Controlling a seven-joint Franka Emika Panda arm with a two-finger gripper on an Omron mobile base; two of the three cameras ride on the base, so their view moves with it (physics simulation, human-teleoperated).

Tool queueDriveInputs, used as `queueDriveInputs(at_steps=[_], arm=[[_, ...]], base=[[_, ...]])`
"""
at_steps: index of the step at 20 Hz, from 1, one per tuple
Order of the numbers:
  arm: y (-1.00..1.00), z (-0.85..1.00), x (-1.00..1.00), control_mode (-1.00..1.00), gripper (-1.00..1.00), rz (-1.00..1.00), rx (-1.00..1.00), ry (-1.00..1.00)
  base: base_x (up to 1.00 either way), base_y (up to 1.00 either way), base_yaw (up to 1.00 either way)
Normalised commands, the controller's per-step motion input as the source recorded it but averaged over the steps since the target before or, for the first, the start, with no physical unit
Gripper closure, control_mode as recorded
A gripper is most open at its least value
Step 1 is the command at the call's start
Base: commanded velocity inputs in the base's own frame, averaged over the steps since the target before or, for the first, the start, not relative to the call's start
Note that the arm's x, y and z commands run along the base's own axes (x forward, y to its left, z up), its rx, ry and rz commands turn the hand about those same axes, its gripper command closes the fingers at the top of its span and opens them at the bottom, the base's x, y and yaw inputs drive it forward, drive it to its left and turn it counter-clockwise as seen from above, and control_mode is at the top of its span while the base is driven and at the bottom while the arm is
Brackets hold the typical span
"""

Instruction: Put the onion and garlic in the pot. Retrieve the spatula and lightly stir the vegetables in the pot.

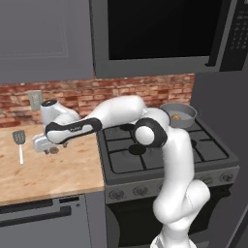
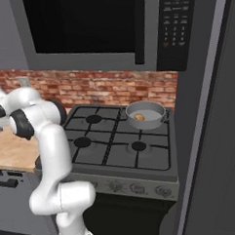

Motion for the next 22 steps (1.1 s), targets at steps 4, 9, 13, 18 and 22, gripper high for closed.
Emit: queueDriveInputs(at_steps=[4,9,13,18,22], arm=[[-0.02,-0.34,-0.16,-1.0,-1.0,0.0,0.0,0.0],[-0.03,-0.13,-0.1,-1.0,-1.0,0.0,0.0,0.0],[-0.04,0.0,0.04,-1.0,-1.0,0.0,0.0,0.0],[-0.13,0.0,0.23,-1.0,-1.0,-0.01,0.0,0.0],[-0.14,0.0,0.38,-1.0,-1.0,-0.03,0.0,0.0]], base=[[0.0,0.0,0.0],[0.0,0.0,0.0],[0.0,0.0,0.0],[0.0,0.0,0.0],[0.0,0.0,0.0]])
